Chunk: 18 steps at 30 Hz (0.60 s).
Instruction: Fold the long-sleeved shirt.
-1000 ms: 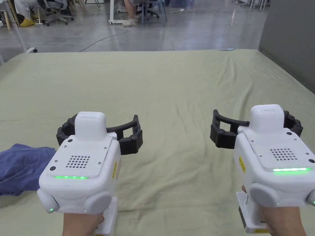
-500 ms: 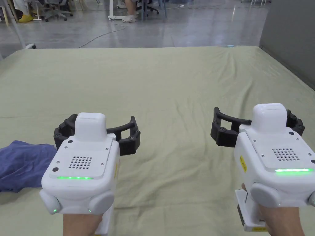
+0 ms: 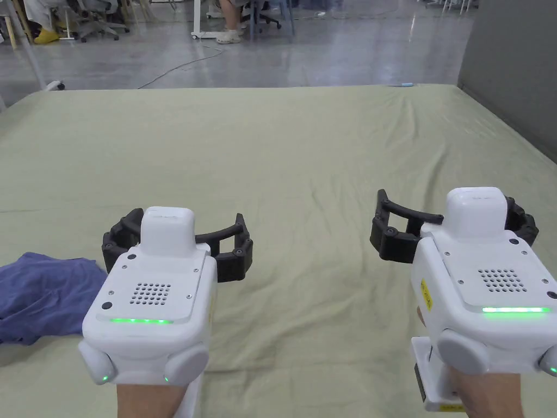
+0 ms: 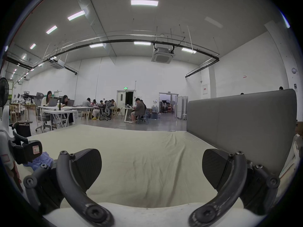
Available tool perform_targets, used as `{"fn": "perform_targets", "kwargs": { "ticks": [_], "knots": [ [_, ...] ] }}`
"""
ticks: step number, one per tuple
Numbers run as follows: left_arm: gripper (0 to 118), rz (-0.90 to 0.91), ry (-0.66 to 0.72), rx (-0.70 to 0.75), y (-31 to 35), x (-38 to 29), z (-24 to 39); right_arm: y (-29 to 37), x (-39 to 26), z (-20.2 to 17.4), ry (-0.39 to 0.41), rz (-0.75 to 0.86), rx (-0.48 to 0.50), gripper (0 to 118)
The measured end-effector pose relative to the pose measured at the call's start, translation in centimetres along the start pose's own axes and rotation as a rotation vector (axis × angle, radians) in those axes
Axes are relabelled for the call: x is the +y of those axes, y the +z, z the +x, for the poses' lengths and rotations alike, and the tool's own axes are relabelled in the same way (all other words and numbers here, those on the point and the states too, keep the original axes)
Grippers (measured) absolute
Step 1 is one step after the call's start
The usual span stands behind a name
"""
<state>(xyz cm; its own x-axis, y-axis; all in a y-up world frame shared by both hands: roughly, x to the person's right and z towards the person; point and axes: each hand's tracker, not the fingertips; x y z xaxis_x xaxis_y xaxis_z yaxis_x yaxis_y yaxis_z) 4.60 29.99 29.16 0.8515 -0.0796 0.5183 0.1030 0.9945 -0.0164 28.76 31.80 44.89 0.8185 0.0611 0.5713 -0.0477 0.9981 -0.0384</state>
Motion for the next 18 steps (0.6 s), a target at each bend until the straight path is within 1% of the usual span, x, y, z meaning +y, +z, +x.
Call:
{"fn": "perform_targets", "kwargs": {
  "ticks": [3, 13, 14, 15, 16, 17, 18],
  "knots": [
    [118, 0.014, 0.009, 0.007, 0.1, 0.2, 0.0, 0.1, 0.3, 0.2, -0.005, -0.047, 0.015, 118],
    [118, -0.017, 0.026, 0.021, 0.4, 1.2, 0.0, 0.2, 0.3, 0.3, -0.001, -0.053, -0.024, 118],
    [114, 0.004, 0.025, 0.017, 0.7, 1.1, 0.0, 0.3, 0.2, 0.5, -0.007, -0.061, -0.022, 118],
    [91, 0.033, 0.022, 0.008, 1.0, 1.1, -0.1, 0.4, 0.3, 0.6, -0.015, -0.065, -0.021, 111],
    [25, 0.032, 0.008, 0.008, 1.0, 0.9, 0.0, 0.4, 0.3, 0.6, -0.022, -0.073, -0.023, 77],
    [0, 0.012, -0.035, 0.057, 0.7, 1.0, 0.3, 0.3, 0.3, 0.6, -0.013, -0.087, -0.030, 17],
    [0, 0.013, -0.053, 0.084, 0.7, 0.9, 0.5, 0.3, 0.4, 0.6, 0.013, -0.100, -0.076, 0]
  ]
}}
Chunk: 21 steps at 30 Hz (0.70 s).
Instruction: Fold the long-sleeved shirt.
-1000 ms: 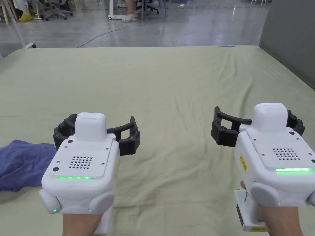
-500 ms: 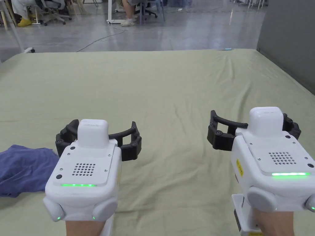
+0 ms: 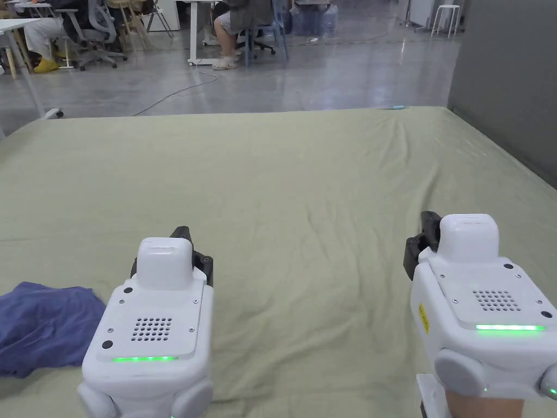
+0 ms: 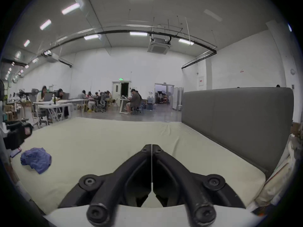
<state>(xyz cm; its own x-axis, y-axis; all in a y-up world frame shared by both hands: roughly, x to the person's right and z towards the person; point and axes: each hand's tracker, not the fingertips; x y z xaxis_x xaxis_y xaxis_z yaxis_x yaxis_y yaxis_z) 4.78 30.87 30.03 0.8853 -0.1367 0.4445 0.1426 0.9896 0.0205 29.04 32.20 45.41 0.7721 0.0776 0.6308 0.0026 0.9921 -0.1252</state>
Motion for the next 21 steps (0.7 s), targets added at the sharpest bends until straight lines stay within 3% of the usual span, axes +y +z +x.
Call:
{"fn": "perform_targets", "kwargs": {
  "ticks": [2, 11, 14, 17, 21],
  "knots": [
    [0, -0.012, 0.080, -0.094, -0.1, -0.3, -0.5, 0.8, 0.0, 0.8, -0.018, -0.007, 0.042, 0],
    [0, -0.016, 0.082, -0.071, -0.5, -0.4, -0.7, 0.8, 0.5, 0.7, -0.045, -0.004, 0.047, 0],
    [0, 0.000, 0.076, -0.045, -0.7, 0.1, -1.7, -0.7, 0.9, -1.1, -0.054, -0.017, 0.069, 0],
    [0, 0.010, 0.068, 0.009, -1.1, 0.2, -4.5, -2.1, 1.5, -4.4, -0.031, -0.005, 0.153, 0],
    [0, -0.016, 0.051, 0.211, -0.6, -0.5, -9.8, -3.1, 2.3, -9.9, -0.036, 0.012, 0.296, 0]
  ]
}}
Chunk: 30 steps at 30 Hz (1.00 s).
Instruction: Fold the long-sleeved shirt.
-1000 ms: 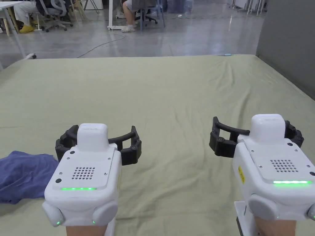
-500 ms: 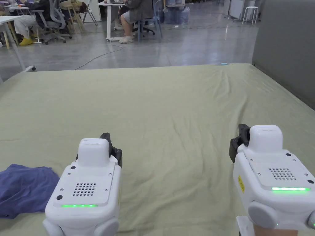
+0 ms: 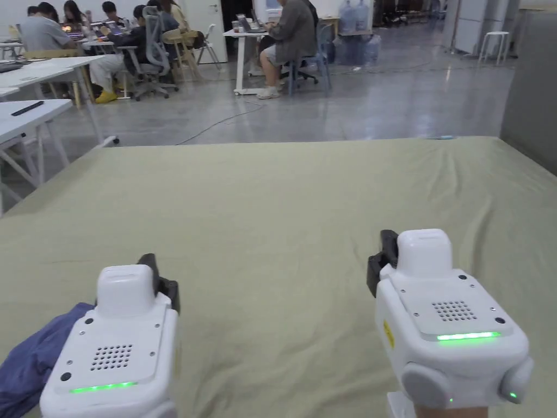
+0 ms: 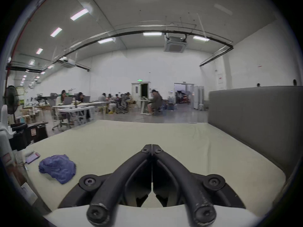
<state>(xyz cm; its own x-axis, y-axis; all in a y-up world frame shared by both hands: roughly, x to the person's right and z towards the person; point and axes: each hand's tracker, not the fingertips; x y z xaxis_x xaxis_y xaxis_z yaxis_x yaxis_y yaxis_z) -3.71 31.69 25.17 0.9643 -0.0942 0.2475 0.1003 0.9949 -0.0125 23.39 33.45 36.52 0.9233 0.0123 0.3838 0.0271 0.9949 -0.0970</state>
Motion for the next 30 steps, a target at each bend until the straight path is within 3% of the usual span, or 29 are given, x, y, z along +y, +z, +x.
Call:
{"fn": "perform_targets", "kwargs": {
  "ticks": [5, 11, 16, 17, 18, 19, 20, 21, 25, 28, 29, 30],
  "knots": [
    [0, -0.055, 0.057, 0.179, 0.6, -0.3, -5.1, -2.0, 0.5, -7.0, 0.014, -0.006, 0.172, 0],
    [0, -0.100, 0.045, 0.207, 0.5, -0.5, -6.7, -3.5, 0.3, -11.3, 0.015, -0.027, 0.292, 0],
    [0, -0.423, 0.244, 0.155, -6.3, -2.6, -10.0, -4.2, 0.0, -12.6, 0.016, -0.053, 0.324, 0],
    [6, -0.511, 0.276, 0.150, -8.5, -3.6, -10.9, -4.5, -0.1, -13.0, 0.022, -0.063, 0.331, 0],
    [27, -0.575, 0.304, 0.128, -10.5, -4.7, -11.9, -4.8, -0.2, -13.3, 0.029, -0.068, 0.334, 0],
    [80, -0.654, 0.380, 0.093, -12.6, -6.0, -13.0, -4.7, -0.4, -13.5, 0.037, -0.073, 0.338, 0],
    [110, -0.740, 0.370, 0.073, -14.8, -7.2, -13.7, -5.0, -0.5, -13.8, 0.043, -0.082, 0.341, 0],
    [118, -0.815, 0.382, 0.056, -16.5, -8.6, -14.5, -5.2, -0.7, -14.0, 0.046, -0.098, 0.342, 0],
    [118, -0.890, 0.215, 0.140, -20.2, -12.2, -14.8, -5.6, -1.9, -14.7, 0.058, -0.148, 0.352, 0],
    [115, -0.990, 0.221, 0.113, -22.1, -14.3, -15.1, -6.0, -2.8, -14.9, 0.101, -0.170, 0.345, 0],
    [108, -1.020, 0.214, 0.108, -22.5, -14.9, -15.0, -6.2, -2.9, -14.9, 0.101, -0.180, 0.342, 0],
    [88, -1.021, 0.195, 0.129, -22.8, -15.3, -14.8, -6.3, -2.9, -14.7, 0.099, -0.186, 0.342, 0]
  ]
}}
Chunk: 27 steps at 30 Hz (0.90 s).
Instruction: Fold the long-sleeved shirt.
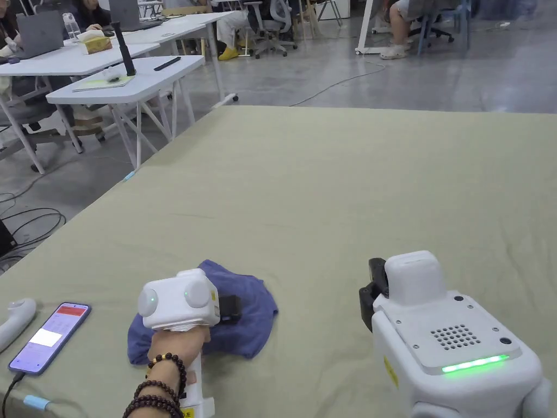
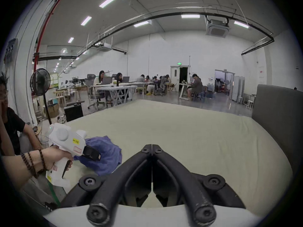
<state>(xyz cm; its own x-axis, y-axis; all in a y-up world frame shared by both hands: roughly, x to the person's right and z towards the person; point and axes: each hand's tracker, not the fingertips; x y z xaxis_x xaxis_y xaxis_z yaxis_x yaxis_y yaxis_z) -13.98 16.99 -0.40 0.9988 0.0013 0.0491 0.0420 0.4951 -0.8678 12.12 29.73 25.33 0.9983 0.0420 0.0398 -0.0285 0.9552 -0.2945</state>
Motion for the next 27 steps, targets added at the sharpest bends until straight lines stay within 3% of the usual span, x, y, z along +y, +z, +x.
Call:
{"fn": "perform_targets", "kwargs": {
  "ticks": [1, 2, 6, 11, 16, 23, 27],
  "knots": [
    [48, -0.003, -0.016, 0.042, -0.2, 0.0, 0.1, 0.1, 0.0, 0.1, -0.002, -0.004, -0.001, 0],
    [48, 0.009, -0.030, 0.068, -0.2, 0.1, 0.2, 0.0, 0.0, 0.2, -0.001, -0.006, -0.004, 0],
    [26, 0.043, -0.020, -0.029, 1.9, 0.4, -0.5, 0.2, 0.0, 0.8, 0.005, -0.002, -0.018, 0],
    [23, 0.234, -0.005, -0.185, 8.5, 0.9, 0.1, 1.3, 0.3, 2.3, -0.019, 0.014, -0.038, 0],
    [22, 0.380, -0.105, -0.391, 16.2, 1.4, 5.5, 3.7, 0.8, 4.7, -0.050, 0.047, -0.090, 0],
    [22, 0.380, -0.318, -0.681, 20.5, -1.8, 22.2, 9.4, 1.1, 10.4, -0.089, 0.099, -0.248, 0],
    [22, 0.227, -0.456, -0.814, 18.0, -6.8, 34.5, 13.4, 0.7, 14.5, -0.112, 0.105, -0.379, 0]
  ]
}}
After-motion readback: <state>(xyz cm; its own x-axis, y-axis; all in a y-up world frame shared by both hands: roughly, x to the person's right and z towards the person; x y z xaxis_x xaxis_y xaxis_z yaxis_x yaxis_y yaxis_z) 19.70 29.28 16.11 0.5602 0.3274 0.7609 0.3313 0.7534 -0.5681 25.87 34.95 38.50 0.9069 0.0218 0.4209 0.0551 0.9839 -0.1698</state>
